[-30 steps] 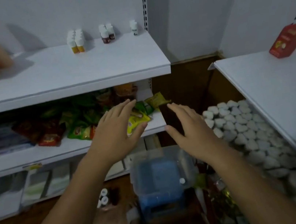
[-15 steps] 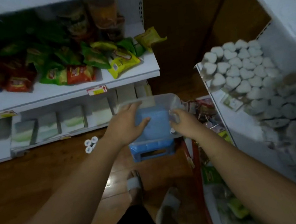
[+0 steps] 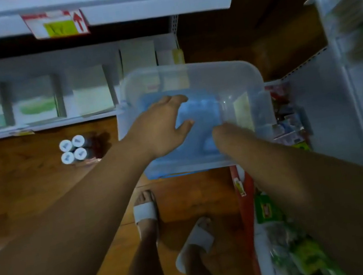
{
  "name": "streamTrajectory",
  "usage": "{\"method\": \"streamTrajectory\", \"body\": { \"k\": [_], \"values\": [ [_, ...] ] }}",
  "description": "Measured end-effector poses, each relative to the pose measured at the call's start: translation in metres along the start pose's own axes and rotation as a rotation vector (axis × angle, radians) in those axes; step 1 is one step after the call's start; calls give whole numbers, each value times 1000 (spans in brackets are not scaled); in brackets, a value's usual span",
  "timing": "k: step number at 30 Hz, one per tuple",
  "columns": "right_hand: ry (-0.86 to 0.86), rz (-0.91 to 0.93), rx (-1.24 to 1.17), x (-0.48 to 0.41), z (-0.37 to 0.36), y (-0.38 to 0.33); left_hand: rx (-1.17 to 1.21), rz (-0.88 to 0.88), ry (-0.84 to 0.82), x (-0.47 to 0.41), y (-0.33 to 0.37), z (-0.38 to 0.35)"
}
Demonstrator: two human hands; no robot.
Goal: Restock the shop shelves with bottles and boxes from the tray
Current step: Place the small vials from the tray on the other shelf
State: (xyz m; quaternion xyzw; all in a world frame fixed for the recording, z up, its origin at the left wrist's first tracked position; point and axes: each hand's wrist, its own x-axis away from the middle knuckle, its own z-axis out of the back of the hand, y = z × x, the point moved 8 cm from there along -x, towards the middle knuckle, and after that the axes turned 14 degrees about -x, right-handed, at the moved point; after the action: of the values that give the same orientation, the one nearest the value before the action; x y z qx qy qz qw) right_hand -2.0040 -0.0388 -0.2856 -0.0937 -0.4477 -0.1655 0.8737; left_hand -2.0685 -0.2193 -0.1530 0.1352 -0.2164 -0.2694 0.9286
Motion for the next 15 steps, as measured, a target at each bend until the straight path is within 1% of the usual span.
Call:
{"method": "streamTrajectory", "body": {
  "k": [1,3,5,6,8,9,10,12,15],
  "values": [
    [-6,-19,-9,-5,-2,2,7,-2,5,-2,-2,0],
    [46,-3,-84,-12,6,3,28,2,20,-1,-6,4],
    [97,110,-215,-1,28,-7,75,9,39,4,-6,17],
    [111,167,-385,12,44,-14,115,17,51,7,-5,27],
    [144,223,-883,53,82,-24,194,44,98,17,-4,55],
    [156,274,-1081,78,102,-31,234,63,143,23,-4,74],
    [163,335,-1228,107,124,-40,290,79,204,29,-2,95],
    [171,492,-1517,168,167,-56,476,95,343,44,7,147],
    [100,699,-1901,263,228,-73,746,53,525,76,40,237]
  ]
}}
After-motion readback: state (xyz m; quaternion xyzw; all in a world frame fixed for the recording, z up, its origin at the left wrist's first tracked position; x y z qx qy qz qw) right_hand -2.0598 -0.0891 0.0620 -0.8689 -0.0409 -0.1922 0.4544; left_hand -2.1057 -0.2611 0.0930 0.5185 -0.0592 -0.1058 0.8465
